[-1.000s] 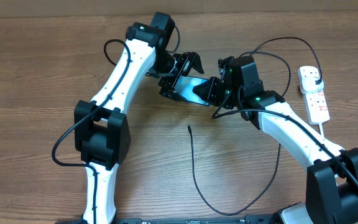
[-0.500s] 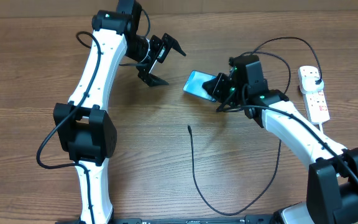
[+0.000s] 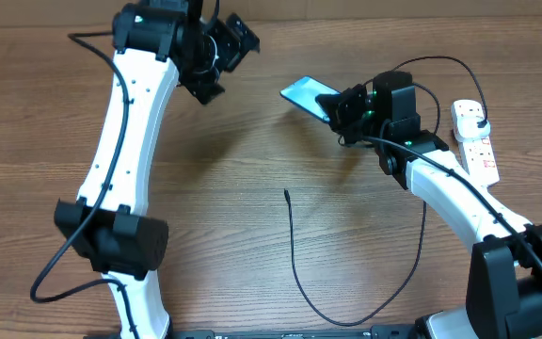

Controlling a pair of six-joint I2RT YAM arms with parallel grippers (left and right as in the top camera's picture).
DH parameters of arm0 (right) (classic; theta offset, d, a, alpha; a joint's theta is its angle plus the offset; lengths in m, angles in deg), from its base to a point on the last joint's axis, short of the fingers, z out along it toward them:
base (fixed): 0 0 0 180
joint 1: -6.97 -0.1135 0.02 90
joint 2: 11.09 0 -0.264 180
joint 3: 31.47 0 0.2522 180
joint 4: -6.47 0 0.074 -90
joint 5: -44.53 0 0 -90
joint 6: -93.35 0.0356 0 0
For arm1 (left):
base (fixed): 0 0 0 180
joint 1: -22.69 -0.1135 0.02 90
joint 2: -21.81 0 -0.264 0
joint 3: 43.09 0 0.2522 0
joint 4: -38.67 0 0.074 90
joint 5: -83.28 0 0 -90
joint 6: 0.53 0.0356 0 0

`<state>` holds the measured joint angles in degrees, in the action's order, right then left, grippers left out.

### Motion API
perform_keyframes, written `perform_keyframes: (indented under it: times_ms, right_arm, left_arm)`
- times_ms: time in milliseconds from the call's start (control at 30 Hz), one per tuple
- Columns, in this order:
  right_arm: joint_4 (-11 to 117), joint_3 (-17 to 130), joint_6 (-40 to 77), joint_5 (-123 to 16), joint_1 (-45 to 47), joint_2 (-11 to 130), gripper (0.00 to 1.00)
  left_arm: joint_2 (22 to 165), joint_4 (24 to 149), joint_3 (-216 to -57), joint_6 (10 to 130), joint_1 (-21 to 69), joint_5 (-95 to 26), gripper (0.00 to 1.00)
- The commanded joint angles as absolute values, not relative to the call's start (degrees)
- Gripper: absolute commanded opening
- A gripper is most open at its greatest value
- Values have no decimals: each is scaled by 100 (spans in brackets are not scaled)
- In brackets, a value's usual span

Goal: Plug charger to phone and switch on socket

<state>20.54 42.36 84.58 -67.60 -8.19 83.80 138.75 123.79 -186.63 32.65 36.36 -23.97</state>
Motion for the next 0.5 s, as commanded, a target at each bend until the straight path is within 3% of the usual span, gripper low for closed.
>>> perform_keyframes:
  times_ms: [0,233,467]
  right_arm:
    - [1737,4299,10279,-7160,-891,8354,4]
    - [107,4299,10841,-7428,-919,8354,4]
    - [-26,4299,11437,-7704,-919,8354,4]
  left_arm:
    - [13803,12136,-18748,3145,3857,-1932,100]
    - [13805,11968,-18746,2028,4034,-1997,100]
    - [13805,11968,-18746,1147,4034,-2030,100]
